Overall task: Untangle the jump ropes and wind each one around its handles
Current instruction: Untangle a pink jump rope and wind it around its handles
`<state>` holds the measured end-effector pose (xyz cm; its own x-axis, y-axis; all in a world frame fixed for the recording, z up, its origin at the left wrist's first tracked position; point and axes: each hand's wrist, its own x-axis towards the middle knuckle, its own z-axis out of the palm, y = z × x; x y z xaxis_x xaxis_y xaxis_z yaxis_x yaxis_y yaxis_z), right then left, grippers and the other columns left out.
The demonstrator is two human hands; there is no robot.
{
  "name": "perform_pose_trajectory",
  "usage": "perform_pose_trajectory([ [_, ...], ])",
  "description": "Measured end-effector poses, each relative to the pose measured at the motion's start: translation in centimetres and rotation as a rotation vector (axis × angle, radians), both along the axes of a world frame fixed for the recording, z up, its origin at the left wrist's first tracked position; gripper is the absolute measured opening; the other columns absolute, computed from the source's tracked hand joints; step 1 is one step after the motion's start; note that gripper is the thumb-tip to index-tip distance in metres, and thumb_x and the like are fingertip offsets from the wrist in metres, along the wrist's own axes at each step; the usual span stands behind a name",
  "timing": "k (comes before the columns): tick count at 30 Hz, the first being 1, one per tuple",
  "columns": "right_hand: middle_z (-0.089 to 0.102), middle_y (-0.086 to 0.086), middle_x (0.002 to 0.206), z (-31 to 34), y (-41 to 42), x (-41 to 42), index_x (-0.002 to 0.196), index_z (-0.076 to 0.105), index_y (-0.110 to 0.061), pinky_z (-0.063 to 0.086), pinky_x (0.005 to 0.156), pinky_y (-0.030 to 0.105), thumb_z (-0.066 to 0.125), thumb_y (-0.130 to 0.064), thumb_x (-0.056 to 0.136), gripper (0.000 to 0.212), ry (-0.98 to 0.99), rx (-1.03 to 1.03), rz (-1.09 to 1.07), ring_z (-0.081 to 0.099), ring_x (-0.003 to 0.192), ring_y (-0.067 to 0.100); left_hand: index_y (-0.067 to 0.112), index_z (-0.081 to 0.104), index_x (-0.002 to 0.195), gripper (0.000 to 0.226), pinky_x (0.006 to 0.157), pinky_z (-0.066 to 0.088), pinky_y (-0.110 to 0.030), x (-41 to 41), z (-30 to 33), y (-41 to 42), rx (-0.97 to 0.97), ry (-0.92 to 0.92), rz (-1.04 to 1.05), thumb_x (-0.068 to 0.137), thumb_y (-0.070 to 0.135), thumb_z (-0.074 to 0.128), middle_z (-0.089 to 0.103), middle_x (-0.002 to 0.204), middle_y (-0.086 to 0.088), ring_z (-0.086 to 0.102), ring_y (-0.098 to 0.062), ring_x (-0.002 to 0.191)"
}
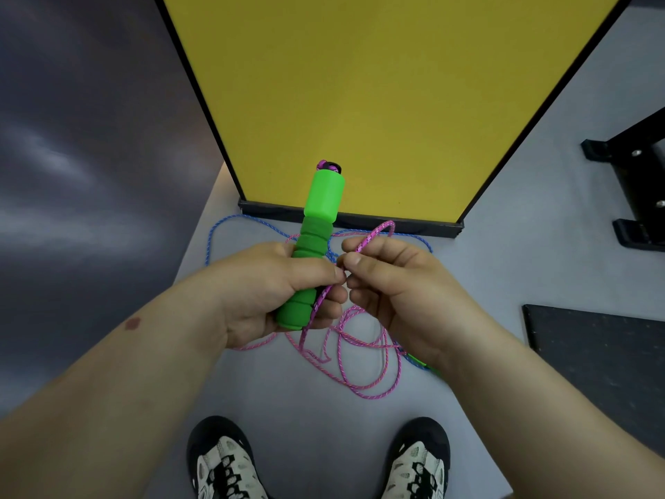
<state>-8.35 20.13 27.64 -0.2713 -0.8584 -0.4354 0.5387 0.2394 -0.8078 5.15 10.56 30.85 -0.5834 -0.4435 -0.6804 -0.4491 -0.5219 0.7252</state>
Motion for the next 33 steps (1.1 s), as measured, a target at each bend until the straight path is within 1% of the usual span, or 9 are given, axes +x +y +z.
perform_pose_trajectory([
  [4, 0.067, 0.005, 0.081, 0.2, -0.2, -0.4, 0.099, 0.071, -0.01, 0.053, 0.059, 0.019, 0.064, -0.002, 0.092, 0.012, 0.008, 0.007, -0.121, 0.06, 0.062, 0.009, 0.004, 0.066, 0.096, 0.008, 0.066, 0.06, -0.031, 0.0, 0.0, 0.1, 0.003, 0.001, -0.003, 0.092, 0.012, 0.068, 0.07, 0.076, -0.01, 0.065, -0.018, 0.062],
  [9, 0.067, 0.004, 0.082, 0.4, -0.4, -1.8, 0.093, 0.071, -0.012, 0.054, 0.062, 0.02, 0.067, -0.005, 0.092, 0.009, -0.028, 0.012, -0.305, 0.06, 0.064, 0.009, 0.003, 0.066, 0.095, 0.009, 0.064, 0.061, -0.03, 0.0, 0.1, 0.1, 0.005, 0.003, -0.02, 0.092, 0.011, 0.068, 0.07, 0.076, -0.01, 0.066, -0.018, 0.062],
  [12, 0.066, 0.003, 0.082, 0.5, -0.4, -2.6, 0.093, 0.071, -0.012, 0.055, 0.063, 0.02, 0.067, -0.007, 0.092, 0.007, -0.044, 0.015, -0.359, 0.062, 0.065, 0.009, 0.004, 0.067, 0.093, 0.007, 0.063, 0.061, -0.029, 0.0, 0.2, 0.2, 0.004, 0.005, -0.023, 0.092, 0.011, 0.067, 0.07, 0.076, -0.01, 0.066, -0.018, 0.061],
  [16, 0.066, 0.002, 0.081, 0.4, -0.4, -2.4, 0.096, 0.071, -0.012, 0.055, 0.063, 0.02, 0.067, -0.01, 0.093, 0.006, -0.06, 0.032, -0.323, 0.061, 0.065, 0.009, 0.004, 0.066, 0.091, 0.007, 0.064, 0.061, -0.03, 0.0, 0.0, 0.1, -0.001, 0.009, -0.034, 0.092, 0.01, 0.067, 0.07, 0.076, -0.01, 0.066, -0.018, 0.062],
  [21, 0.068, 0.004, 0.085, 0.5, -0.2, -1.0, 0.103, 0.07, -0.01, 0.054, 0.06, 0.019, 0.064, -0.009, 0.093, 0.011, -0.056, 0.024, -0.1, 0.059, 0.062, 0.008, 0.004, 0.066, 0.095, 0.009, 0.065, 0.059, -0.03, 0.0, 0.0, 0.0, 0.005, 0.015, -0.021, 0.092, 0.011, 0.068, 0.07, 0.078, -0.011, 0.066, -0.018, 0.064],
  [23, 0.067, 0.006, 0.083, 0.5, -0.1, -0.7, 0.103, 0.07, -0.009, 0.053, 0.059, 0.019, 0.063, -0.007, 0.094, 0.012, -0.04, 0.023, -0.002, 0.059, 0.062, 0.008, 0.002, 0.067, 0.101, 0.013, 0.065, 0.058, -0.03, 0.1, 0.0, 0.0, 0.008, 0.02, -0.017, 0.092, 0.012, 0.068, 0.07, 0.078, -0.011, 0.066, -0.018, 0.064],
  [25, 0.066, 0.005, 0.08, 0.5, 0.0, -0.5, 0.104, 0.069, -0.009, 0.053, 0.059, 0.018, 0.062, -0.004, 0.093, 0.014, -0.017, 0.018, 0.049, 0.059, 0.061, 0.009, 0.001, 0.068, 0.104, 0.015, 0.064, 0.058, -0.029, 0.0, 0.0, 0.0, 0.009, 0.024, -0.021, 0.093, 0.011, 0.066, 0.069, 0.078, -0.01, 0.065, -0.017, 0.063],
  [28, 0.066, 0.006, 0.08, 0.5, -0.1, -0.6, 0.1, 0.07, -0.01, 0.053, 0.057, 0.018, 0.063, -0.002, 0.092, 0.013, 0.013, 0.016, 0.001, 0.059, 0.06, 0.008, 0.003, 0.067, 0.1, 0.012, 0.063, 0.057, -0.029, 0.0, 0.0, 0.0, 0.011, 0.016, -0.009, 0.092, 0.012, 0.068, 0.069, 0.077, -0.01, 0.065, -0.018, 0.063],
  [33, 0.069, 0.003, 0.082, 0.6, -0.3, -1.7, 0.104, 0.07, -0.009, 0.053, 0.059, 0.019, 0.064, -0.004, 0.093, 0.013, 0.0, 0.009, -0.192, 0.06, 0.061, 0.009, 0.005, 0.066, 0.093, 0.007, 0.064, 0.059, -0.03, 0.0, 0.0, 0.0, 0.009, 0.009, -0.014, 0.091, 0.012, 0.068, 0.07, 0.076, -0.01, 0.065, -0.018, 0.063],
])
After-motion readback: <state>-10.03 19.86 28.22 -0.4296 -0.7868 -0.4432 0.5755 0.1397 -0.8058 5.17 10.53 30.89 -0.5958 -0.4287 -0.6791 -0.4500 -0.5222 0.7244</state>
